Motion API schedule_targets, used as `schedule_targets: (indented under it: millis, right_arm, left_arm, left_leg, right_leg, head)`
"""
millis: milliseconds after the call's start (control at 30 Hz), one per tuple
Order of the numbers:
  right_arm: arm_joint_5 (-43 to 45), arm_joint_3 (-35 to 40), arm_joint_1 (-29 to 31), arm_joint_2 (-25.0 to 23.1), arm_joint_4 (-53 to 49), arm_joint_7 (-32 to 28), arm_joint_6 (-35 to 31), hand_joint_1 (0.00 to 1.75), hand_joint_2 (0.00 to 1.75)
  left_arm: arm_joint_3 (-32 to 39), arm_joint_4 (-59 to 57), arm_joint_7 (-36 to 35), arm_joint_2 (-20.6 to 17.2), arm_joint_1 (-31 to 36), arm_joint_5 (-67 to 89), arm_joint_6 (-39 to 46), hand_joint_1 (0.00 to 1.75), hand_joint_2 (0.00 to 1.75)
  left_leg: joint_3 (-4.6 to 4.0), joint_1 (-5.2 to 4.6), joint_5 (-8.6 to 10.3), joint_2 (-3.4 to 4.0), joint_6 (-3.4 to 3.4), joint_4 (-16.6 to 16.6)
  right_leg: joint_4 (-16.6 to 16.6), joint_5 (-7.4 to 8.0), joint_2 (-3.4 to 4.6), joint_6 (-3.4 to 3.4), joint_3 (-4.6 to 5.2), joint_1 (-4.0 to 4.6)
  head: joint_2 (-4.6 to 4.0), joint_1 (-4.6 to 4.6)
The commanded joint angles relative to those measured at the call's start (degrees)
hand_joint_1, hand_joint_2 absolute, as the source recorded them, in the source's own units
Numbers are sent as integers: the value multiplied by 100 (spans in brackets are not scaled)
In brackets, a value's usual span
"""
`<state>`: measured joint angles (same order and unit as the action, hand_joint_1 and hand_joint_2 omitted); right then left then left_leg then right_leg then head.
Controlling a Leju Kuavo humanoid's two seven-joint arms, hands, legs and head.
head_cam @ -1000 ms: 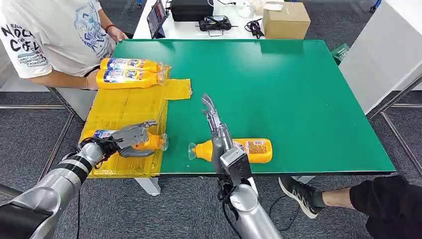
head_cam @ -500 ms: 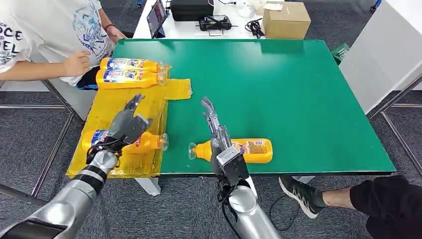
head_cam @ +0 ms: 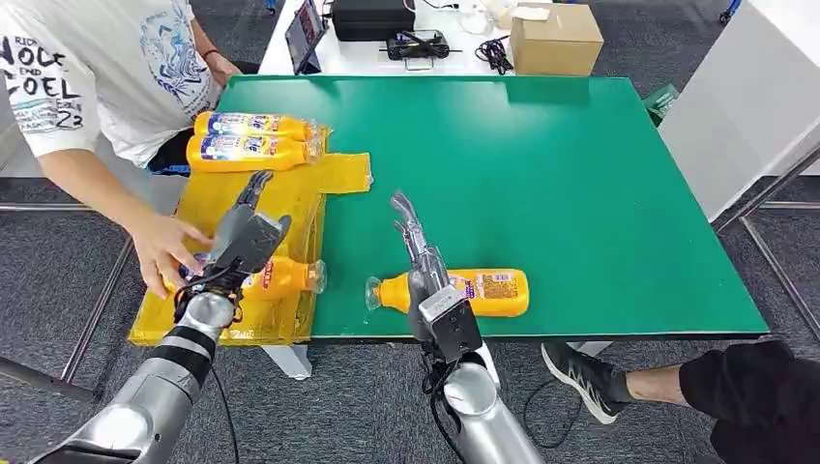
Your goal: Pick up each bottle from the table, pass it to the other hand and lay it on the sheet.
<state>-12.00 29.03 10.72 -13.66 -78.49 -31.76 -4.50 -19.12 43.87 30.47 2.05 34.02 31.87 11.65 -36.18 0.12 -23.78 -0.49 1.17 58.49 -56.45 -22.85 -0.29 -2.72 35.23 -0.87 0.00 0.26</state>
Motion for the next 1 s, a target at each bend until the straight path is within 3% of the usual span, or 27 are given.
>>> schedule_targets:
  millis: [33,67,100,300,367,433,467,500,567,600,633,767,1000]
  right_arm:
    - [13,91,130,146,182,5,6,0,0]
    - [4,97,129,139,194,12,-11,0,0]
    - [-11,101,119,132,197,21,-44,0,0]
    - [-500,112,149,326,203,110,-559,0,0]
    - [-950,113,232,500,275,333,-787,0,0]
    - [-1506,39,443,830,565,947,-854,0,0]
    - [-1775,-50,552,1012,775,1201,-874,0,0]
    - [-2646,214,1114,1951,1251,2995,-110,0,175]
    - [-2481,-106,1587,2312,2144,2242,217,0,175]
    - [-2511,-239,1692,2302,2340,2059,300,0,175]
    - [-2581,-222,1720,2289,2359,2037,358,0,175]
    - [-2732,-67,1455,2391,1762,2296,579,0,175]
    - [-2711,190,1401,2630,1778,2469,773,0,175]
  left_arm:
    - [102,-82,-27,40,121,17,-11,0,0]
    - [452,21,240,183,64,136,756,0,0]
    - [822,175,366,358,9,-107,978,0,0]
    - [1818,1420,795,878,-518,-1505,1108,0,0]
    - [1958,1810,952,868,-682,-1921,1044,0,0]
    - [2264,2325,937,842,-962,-2559,962,0,0]
    - [2398,2508,809,836,-1119,-2888,729,0,175]
    - [2030,2886,54,598,-1796,-2656,-100,0,175]
    - [1942,2967,396,643,-2309,-2387,-224,0,175]
    - [1875,2898,467,678,-2370,-2299,-258,0,175]
    - [1803,2852,505,678,-2350,-2186,-219,0,175]
    - [1735,2633,447,724,-2183,-2109,-268,0,175]
    - [1740,2436,424,720,-2092,-2039,-351,0,175]
  left_leg:
    - [23,5,-11,7,-5,-1]
    - [34,6,-15,8,-7,-1]
    - [13,1,-5,6,-4,-3]
    - [32,5,-16,1,-4,-1]
    - [13,2,-6,6,-2,-3]
    - [16,4,-8,15,-1,-3]
    - [32,5,-15,20,-2,-3]
    - [25,3,-10,21,-2,-6]
    - [74,3,-19,46,0,-22]
    - [45,-5,-8,31,3,-22]
    - [71,-7,-12,43,5,-32]
    - [0,-11,5,-24,16,0]
    - [17,-11,-4,-12,14,0]
  right_leg:
    - [4,-8,5,9,-23,5]
    - [4,-12,6,12,-34,7]
    - [4,-3,4,7,-13,2]
    - [7,-14,-2,9,-36,7]
    - [7,-3,4,4,-14,3]
    - [11,1,14,5,-16,5]
    - [14,-5,18,8,-32,7]
    - [15,1,19,5,-24,5]
    - [38,3,43,8,-69,6]
    - [30,6,29,0,-41,-4]
    - [42,8,40,1,-65,-5]
    - [17,-1,-22,-1,-18,-9]
    - [21,1,-19,-8,-32,-7]
  head:
    - [0,0]
    - [0,0]
    - [0,0]
    - [0,0]
    - [0,0]
    - [0,0]
    - [0,2]
    - [0,0]
    - [0,0]
    - [0,0]
    - [0,-7]
    - [0,13]
    - [0,0]
